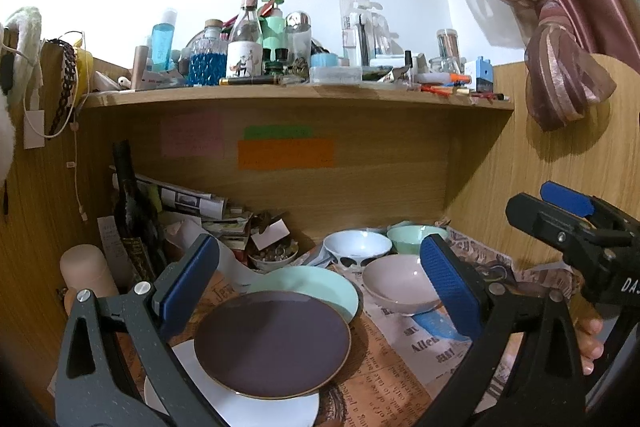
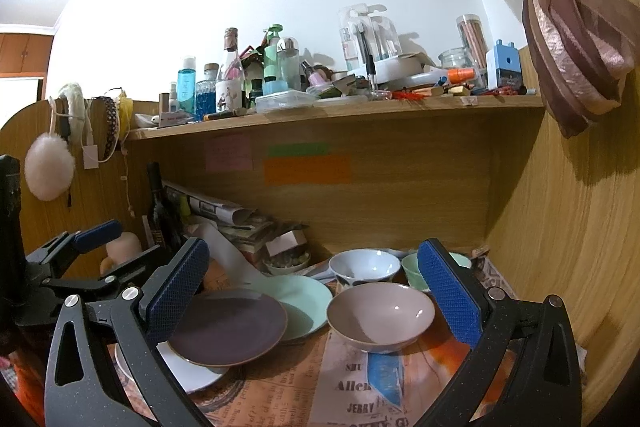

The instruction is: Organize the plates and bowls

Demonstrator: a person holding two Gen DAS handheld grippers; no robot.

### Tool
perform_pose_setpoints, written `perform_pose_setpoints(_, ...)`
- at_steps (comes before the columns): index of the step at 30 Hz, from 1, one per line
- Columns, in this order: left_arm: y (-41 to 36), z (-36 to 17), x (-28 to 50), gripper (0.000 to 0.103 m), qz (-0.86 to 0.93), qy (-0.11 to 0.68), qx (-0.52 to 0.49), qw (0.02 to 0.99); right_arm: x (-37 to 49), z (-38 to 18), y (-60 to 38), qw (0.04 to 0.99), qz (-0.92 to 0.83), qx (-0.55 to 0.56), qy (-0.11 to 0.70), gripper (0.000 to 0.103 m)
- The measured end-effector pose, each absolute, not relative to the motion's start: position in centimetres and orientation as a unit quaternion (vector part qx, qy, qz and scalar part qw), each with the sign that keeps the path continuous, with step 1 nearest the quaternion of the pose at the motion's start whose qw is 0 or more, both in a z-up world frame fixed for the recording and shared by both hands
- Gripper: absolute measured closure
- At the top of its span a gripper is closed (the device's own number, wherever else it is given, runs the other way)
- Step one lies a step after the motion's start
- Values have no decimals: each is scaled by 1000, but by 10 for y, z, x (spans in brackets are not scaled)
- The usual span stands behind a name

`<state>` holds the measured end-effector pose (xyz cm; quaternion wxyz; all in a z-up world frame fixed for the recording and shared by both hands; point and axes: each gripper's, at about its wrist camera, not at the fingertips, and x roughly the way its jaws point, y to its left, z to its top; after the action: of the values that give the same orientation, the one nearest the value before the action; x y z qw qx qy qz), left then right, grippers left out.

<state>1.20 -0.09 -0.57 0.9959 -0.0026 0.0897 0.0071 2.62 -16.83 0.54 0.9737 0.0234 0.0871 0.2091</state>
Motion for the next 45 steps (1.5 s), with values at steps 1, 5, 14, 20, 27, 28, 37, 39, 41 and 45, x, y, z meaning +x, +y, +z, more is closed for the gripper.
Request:
perform_pose_setpoints(1, 1, -7, 13, 1, 7, 94, -2, 996, 29, 4, -167, 973, 211, 22, 90, 0)
perform_pose_setpoints(5, 14, -15, 20, 1, 23, 116, 0, 993, 39, -7, -163, 971, 215, 26, 104, 0)
perform_pose_setpoints(14, 66, -46, 42, 1, 59, 189, -22, 980, 77, -39, -138, 950, 255, 28, 178, 0)
perform_pose_setpoints(20, 104, -72, 60, 2, 71, 242, -41, 967, 95, -60, -118, 939, 268, 10, 217, 1)
perform_pose_setpoints(27, 142, -98, 84, 24, 70, 302, -80, 947, 123, -87, -95, 917, 277, -9, 287, 21)
perform_pose_setpoints(28, 146, -102, 86, 27, 71, 308, -82, 945, 126, -91, -92, 915, 279, -9, 293, 22)
perform_pose_setpoints(37, 160, -127, 115, 53, 48, 367, -87, 925, 150, -119, -74, 888, 286, 1, 360, 41)
perform_pose_setpoints(39, 161, -131, 119, 54, 44, 377, -87, 921, 153, -123, -73, 883, 286, 7, 372, 46)
perform_pose_setpoints(41, 163, -134, 124, 58, 35, 389, -94, 916, 157, -126, -73, 879, 288, 12, 381, 47)
perform_pose_setpoints(45, 166, -137, 132, 68, 16, 407, -107, 907, 163, -129, -70, 876, 285, 15, 390, 55)
